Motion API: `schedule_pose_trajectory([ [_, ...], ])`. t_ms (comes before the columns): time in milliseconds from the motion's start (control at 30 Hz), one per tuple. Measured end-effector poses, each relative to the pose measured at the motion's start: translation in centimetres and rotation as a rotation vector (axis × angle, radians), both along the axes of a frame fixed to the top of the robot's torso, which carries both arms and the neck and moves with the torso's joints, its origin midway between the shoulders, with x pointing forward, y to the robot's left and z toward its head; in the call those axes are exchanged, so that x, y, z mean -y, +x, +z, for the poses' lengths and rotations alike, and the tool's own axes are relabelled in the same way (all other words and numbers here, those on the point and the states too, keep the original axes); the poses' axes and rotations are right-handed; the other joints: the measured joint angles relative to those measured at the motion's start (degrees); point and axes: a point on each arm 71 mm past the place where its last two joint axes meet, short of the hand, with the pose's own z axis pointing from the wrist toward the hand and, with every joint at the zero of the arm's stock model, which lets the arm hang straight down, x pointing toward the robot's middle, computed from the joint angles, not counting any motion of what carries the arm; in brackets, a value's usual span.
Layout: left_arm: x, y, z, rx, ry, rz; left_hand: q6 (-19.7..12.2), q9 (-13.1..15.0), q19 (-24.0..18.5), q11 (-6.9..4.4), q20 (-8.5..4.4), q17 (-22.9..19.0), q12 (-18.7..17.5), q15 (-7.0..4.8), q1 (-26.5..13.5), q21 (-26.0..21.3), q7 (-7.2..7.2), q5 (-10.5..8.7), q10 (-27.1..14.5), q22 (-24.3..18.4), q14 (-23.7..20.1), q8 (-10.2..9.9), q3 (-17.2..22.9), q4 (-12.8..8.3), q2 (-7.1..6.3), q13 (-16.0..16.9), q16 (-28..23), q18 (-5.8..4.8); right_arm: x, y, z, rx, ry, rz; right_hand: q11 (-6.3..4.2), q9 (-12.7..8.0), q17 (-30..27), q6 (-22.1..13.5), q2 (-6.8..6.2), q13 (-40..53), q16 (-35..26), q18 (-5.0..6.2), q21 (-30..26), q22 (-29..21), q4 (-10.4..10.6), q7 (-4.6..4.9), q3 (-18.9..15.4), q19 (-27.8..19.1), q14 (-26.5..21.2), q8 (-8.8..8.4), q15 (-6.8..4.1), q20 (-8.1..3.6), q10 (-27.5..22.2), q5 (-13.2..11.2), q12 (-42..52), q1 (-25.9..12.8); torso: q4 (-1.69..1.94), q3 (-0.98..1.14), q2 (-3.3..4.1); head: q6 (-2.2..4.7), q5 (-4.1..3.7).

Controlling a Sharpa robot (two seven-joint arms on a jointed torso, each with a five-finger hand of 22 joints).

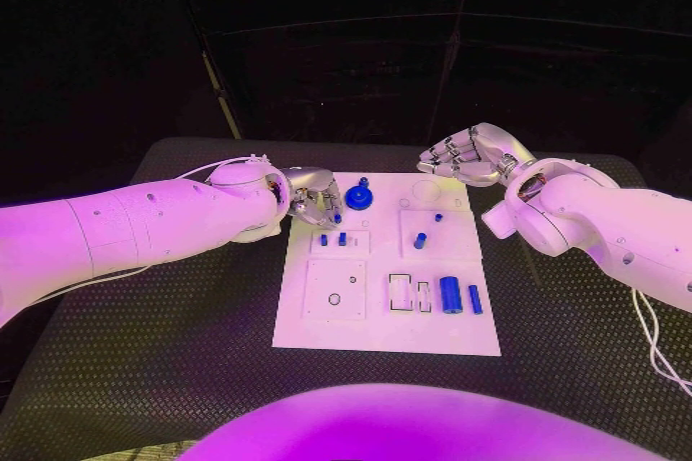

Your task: Assemble the parts on the task board

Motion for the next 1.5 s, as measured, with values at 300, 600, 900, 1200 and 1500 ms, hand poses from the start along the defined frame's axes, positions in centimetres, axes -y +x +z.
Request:
schedule_pose_trajectory([
  [300,-1.9,0.4,0.0,0.008,0.012,0.044,-1.6,0.09,-0.12,-0.08,0.11,-0.14,-0.24,0.0,0.0,-0.82,0.04,0.0,-0.74,-0.54,0.0,-0.77,-0.62,0.14,0.0,0.14,0.0,0.0,0.5,0.1,-0.2,-0.013,-0.035,0.0,0.16,0.0,0.62,0.0,0.52,-0.07,2.01,0.0,0.96,0.69,-1.46,0.0,1.45,3.62,3.91,-0.29,-0.84,-0.21,-0.23,-1.22,-0.94,1.43,0.01,-0.03,-0.06,0.0,0.02],
  [600,-6.7,1.1,2.0,0.006,-0.089,0.158,3.31,0.76,-3.16,-0.43,0.16,-6.82,1.41,0.36,1.22,-6.41,0.21,0.0,2.29,-5.21,-1.78,1.52,-0.46,-0.02,1.22,0.84,-3.25,0.1,1.7,0.2,-0.5,0.046,-0.208,0.028,-5.0,0.12,5.62,6.05,-0.24,0.06,12.71,0.0,13.23,6.09,-6.6,-2.3,7.41,23.02,28.29,-0.03,-8.85,-8.02,9.94,-7.67,-1.27,8.84,0.04,-0.04,-0.18,0.0,-1.02],
  [900,-7.4,-0.3,3.3,-0.131,-0.541,0.229,4.65,0.34,-11.99,-0.1,0.3,-27.1,0.0,0.6,1.79,-23.4,0.33,0.0,2.79,-19.07,-10.52,1.78,1.08,-0.73,1.78,0.13,-15.57,3.08,1.6,-0.6,-0.9,0.191,-0.508,0.094,-7.18,-0.12,19.08,9.42,-3.22,0.01,32.68,0.0,27.02,14.41,-7.08,-3.68,10.97,29.59,33.27,-2.51,-10.96,-12.78,15.39,-7.89,-8.0,6.75,0.03,-0.15,-0.24,0.05,-2.97],
  [1200,-6.2,-1.4,4.2,-0.219,-0.906,0.249,4.84,0.22,-12.7,0.0,0.42,-31.7,-0.84,0.91,1.79,-25.5,0.52,0.0,3.3,-20.53,-12.59,1.78,1.45,-1.11,1.78,0.03,-18.86,3.07,0.8,-1.4,-1.7,0.288,-0.72,0.122,-6.34,-0.11,56.77,8.68,-6.98,0.07,67.41,0.0,36.18,20.34,-4.85,-3.9,13.93,30.66,33.26,-5.21,-10.95,-12.03,10.99,-8.5,-11.78,2.99,-0.02,-0.2,-0.32,0.86,-2.98],
  [1500,-5.7,-1.6,4.4,-0.242,-1.015,0.26,4.84,0.21,-12.86,0.0,0.58,-31.92,-1.1,0.83,1.79,-25.89,0.51,0.0,3.3,-20.76,-12.92,1.78,1.45,-1.11,1.78,0.04,-19.13,3.06,0.1,-1.9,-3.1,0.287,-0.825,0.156,-6.05,-0.07,61.38,8.03,-7.27,0.07,71.44,0.0,39.78,22.95,-4.83,-3.83,16.25,28.9,33.27,-5.61,-10.73,-11.15,10.11,-8.21,-11.78,2.89,-0.03,-0.2,-0.23,1.09,-2.88],
])
